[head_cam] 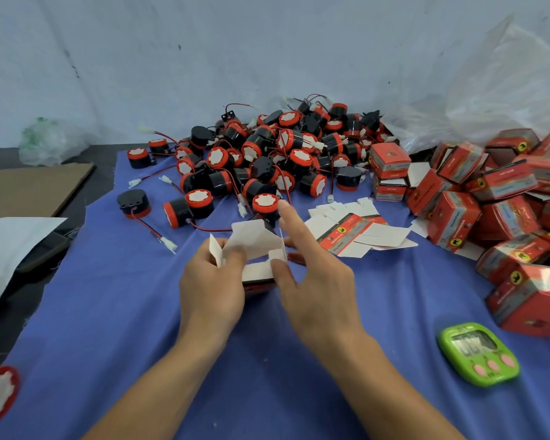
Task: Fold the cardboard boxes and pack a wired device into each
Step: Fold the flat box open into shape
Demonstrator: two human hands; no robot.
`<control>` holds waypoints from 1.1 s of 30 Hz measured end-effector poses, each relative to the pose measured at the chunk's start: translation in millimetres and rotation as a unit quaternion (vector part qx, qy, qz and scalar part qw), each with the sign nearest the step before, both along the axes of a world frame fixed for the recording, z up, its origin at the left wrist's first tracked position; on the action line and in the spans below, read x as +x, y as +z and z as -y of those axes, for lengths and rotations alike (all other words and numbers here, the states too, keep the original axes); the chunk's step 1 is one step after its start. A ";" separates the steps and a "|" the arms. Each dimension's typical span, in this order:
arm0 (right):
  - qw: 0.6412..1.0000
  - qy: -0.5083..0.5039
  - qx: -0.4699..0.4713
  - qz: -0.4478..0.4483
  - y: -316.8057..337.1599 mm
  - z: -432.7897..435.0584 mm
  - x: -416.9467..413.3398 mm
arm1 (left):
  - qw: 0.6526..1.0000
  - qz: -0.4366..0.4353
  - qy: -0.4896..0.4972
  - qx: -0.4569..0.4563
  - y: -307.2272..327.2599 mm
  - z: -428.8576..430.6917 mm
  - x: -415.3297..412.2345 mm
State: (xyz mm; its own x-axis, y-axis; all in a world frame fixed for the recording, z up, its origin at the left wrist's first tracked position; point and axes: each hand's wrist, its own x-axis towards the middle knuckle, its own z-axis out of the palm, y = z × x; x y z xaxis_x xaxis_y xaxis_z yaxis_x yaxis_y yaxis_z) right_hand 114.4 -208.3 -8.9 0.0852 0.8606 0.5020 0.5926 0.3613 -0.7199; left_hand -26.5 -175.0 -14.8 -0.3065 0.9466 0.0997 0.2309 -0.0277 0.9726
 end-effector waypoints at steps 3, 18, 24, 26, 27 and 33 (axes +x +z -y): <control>0.981 0.071 -0.055 -0.174 3.5 -1.5 -0.8 | 0.999 -0.022 0.014 0.030 -1.8 2.7 2.2; 0.941 0.060 -0.203 -0.263 -4.4 -13.8 11.9 | 0.928 0.277 -0.251 0.001 12.9 12.2 3.0; 0.934 0.050 -0.217 -0.278 -3.7 -12.9 12.6 | 0.947 0.171 -0.272 -0.001 17.7 9.5 -0.9; 0.946 0.044 -0.208 -0.245 -4.1 -11.7 13.5 | 0.961 0.126 -0.246 0.019 15.0 8.5 0.6; 0.957 0.034 -0.197 -0.212 -4.9 -11.9 14.7 | 0.965 0.116 -0.232 0.032 13.3 7.8 2.1; 0.947 0.099 -0.194 -0.237 0.3 -12.1 19.2 | 0.962 0.161 -0.212 0.053 9.6 6.5 6.6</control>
